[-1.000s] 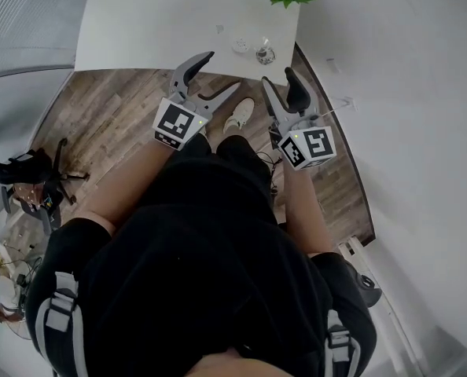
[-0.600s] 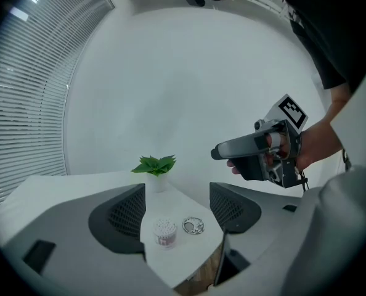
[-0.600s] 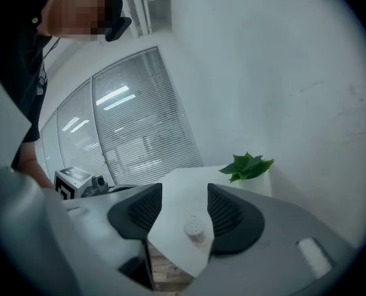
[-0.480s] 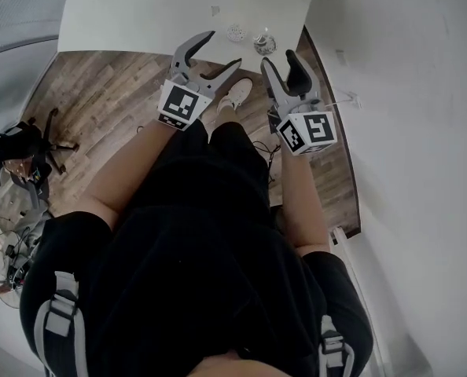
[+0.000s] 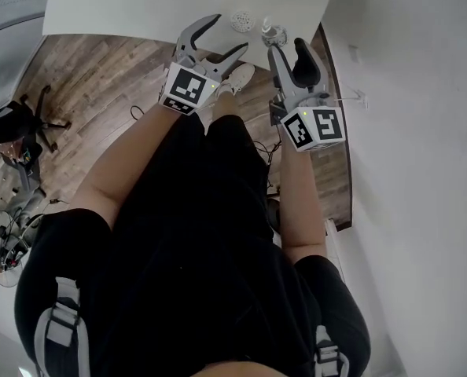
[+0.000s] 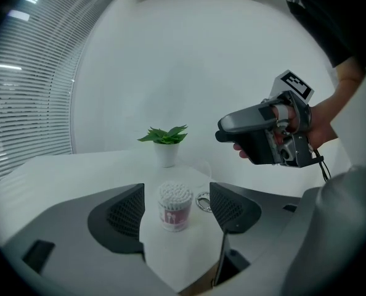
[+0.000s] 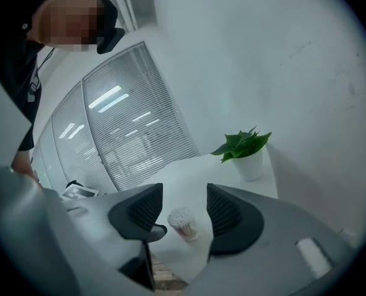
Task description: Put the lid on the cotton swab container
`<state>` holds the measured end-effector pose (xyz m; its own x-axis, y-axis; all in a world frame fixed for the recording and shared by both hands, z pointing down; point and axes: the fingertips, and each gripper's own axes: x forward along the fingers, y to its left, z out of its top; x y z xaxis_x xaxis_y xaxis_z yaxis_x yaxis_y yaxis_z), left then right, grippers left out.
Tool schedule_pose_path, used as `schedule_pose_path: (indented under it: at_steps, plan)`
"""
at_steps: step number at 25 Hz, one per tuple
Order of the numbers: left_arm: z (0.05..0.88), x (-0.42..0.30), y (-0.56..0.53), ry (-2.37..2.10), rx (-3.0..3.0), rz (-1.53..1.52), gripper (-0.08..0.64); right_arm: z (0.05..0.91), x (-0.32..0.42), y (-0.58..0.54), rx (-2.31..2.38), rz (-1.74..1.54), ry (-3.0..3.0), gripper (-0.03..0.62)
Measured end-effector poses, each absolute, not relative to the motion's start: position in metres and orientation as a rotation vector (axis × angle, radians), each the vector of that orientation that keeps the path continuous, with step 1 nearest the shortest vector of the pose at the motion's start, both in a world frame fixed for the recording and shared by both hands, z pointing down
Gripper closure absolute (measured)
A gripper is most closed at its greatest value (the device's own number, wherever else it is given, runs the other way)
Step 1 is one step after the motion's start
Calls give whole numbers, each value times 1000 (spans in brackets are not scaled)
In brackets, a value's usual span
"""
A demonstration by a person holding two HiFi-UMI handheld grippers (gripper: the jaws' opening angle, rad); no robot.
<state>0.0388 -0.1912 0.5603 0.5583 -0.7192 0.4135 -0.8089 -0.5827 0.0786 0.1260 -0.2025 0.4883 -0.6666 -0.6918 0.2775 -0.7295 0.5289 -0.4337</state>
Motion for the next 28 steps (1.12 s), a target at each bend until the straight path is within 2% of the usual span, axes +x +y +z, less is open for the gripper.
schedule_pose_path:
  at_steps: [10, 28]
  plan:
    - [603, 48, -200, -1277, 2482, 537, 241, 516, 123, -213, 1286, 866, -2667, 371]
    - [617, 55, -216, -1277, 2474, 548, 242, 539, 112, -217, 1250, 962, -2661, 379]
